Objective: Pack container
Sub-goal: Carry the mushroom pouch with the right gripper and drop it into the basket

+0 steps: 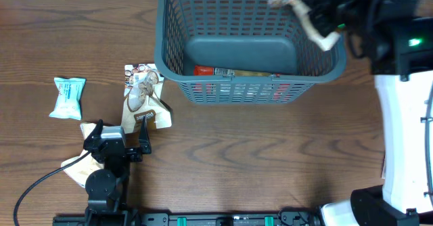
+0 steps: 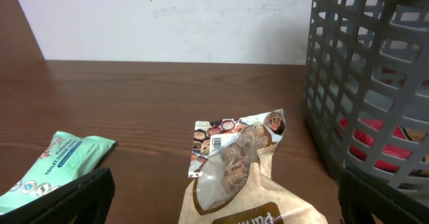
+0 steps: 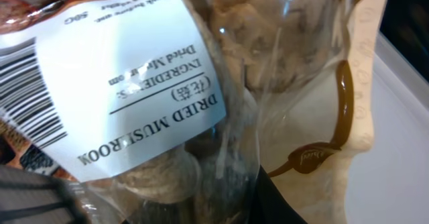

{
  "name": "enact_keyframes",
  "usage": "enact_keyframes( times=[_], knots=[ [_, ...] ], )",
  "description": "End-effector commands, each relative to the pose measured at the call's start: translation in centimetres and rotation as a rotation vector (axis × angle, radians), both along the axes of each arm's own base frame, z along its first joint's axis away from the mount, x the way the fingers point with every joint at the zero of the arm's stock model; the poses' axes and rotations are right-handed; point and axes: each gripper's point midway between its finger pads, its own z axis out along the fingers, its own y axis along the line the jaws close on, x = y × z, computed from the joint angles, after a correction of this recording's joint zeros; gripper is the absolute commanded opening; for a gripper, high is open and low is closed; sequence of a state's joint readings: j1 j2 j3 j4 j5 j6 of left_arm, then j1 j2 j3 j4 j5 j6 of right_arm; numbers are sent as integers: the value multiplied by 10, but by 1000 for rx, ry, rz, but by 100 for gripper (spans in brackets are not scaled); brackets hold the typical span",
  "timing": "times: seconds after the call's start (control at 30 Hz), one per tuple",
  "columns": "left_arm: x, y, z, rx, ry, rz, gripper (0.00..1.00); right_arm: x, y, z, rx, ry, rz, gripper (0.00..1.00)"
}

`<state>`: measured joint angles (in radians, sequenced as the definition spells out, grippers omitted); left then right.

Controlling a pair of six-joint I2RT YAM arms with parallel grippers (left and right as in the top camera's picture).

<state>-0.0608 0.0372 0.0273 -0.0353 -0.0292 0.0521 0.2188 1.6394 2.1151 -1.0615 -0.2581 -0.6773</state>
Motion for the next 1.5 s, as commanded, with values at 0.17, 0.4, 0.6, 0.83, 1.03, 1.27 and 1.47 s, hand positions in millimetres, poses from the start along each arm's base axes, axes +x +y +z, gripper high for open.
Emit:
enact_keyframes(
  times=[0.17, 0.4, 0.6, 0.83, 1.03, 1.27, 1.47],
  knots=[
    [-1, 0, -19, -2, 55, 4, 99, -22, 92, -22, -80, -44, 427, 1],
    [-1, 0, -19, -2, 55, 4, 99, 12, 107, -87, -117, 87, 441, 1],
    [-1, 0, -19, -2, 55, 4, 99, 40, 119, -134, -124, 152, 449, 1],
    [-1, 0, -19, -1, 55, 3, 99, 51, 135, -190, -111, 264, 478, 1],
    [-1, 0, -19, -1, 55, 3, 99, 58, 137, -225, -101, 351, 452, 1],
    [-1, 0, -19, -1, 55, 3, 99, 58, 136, -225, -71, 385, 410, 50],
    [-1, 0, -19, -1, 55, 3, 99, 67, 122, -228, -76, 413, 298, 49]
  ],
)
